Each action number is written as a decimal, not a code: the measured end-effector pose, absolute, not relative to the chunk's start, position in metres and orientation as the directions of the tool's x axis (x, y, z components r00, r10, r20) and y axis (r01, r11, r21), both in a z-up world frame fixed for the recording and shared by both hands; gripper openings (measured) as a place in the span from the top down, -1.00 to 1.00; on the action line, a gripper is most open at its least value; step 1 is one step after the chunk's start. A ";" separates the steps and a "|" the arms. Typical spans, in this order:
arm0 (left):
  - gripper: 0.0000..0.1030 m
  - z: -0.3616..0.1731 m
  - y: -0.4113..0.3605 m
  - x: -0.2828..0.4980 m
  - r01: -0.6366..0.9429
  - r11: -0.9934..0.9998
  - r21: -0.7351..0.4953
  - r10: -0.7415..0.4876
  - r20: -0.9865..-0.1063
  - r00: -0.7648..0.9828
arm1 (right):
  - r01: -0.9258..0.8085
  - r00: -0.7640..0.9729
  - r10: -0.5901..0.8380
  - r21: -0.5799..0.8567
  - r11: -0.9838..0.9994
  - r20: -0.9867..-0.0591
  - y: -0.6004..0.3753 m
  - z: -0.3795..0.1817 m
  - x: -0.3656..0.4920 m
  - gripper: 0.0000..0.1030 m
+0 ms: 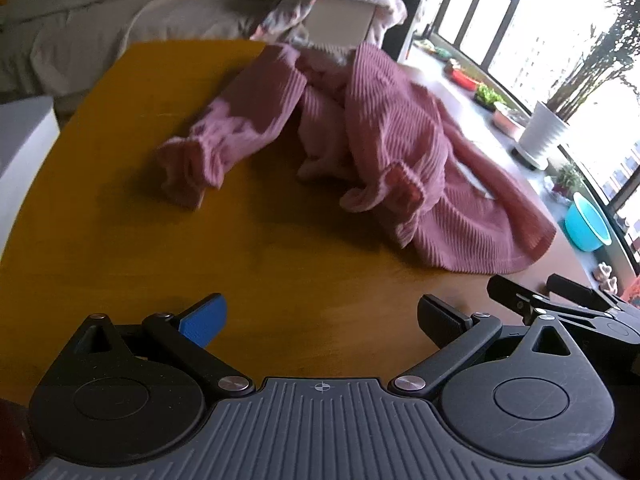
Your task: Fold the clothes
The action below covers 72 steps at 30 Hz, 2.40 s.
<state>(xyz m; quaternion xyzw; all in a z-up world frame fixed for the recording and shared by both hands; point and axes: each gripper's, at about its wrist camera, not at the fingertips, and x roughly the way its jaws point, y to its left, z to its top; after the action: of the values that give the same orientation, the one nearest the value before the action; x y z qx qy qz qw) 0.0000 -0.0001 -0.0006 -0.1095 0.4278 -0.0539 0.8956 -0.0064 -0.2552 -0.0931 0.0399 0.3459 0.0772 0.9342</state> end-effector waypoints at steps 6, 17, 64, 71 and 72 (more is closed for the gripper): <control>-1.00 -0.005 -0.001 0.000 0.010 0.980 -0.199 -0.162 -0.768 0.620 | -0.123 0.756 0.151 0.088 0.988 -0.637 -0.243 -0.094 -0.014 -1.00; -1.00 -0.004 -0.002 0.004 -0.001 0.982 -0.187 -0.150 -0.790 0.594 | -0.140 0.753 0.169 0.097 0.985 -0.635 -0.240 -0.098 -0.012 -1.00; -1.00 -0.003 -0.002 0.007 0.000 0.985 -0.174 -0.141 -0.799 0.585 | -0.138 0.759 0.153 0.074 0.988 -0.633 -0.238 -0.101 -0.015 -1.00; -1.00 -0.003 -0.002 0.007 0.000 0.985 -0.174 -0.141 -0.799 0.585 | -0.138 0.758 0.151 0.071 0.988 -0.634 -0.236 -0.101 -0.016 -1.00; -1.00 -0.003 -0.002 0.006 0.000 0.985 -0.174 -0.141 -0.799 0.585 | -0.137 0.758 0.151 0.070 0.988 -0.634 -0.236 -0.101 -0.016 -1.00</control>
<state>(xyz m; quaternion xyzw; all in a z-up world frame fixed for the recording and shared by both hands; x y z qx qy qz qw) 0.0064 -0.0024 -0.0029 -0.0778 0.4540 -0.0396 0.8867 -0.0157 -0.2364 -0.1009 0.0098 0.3391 0.0768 0.9376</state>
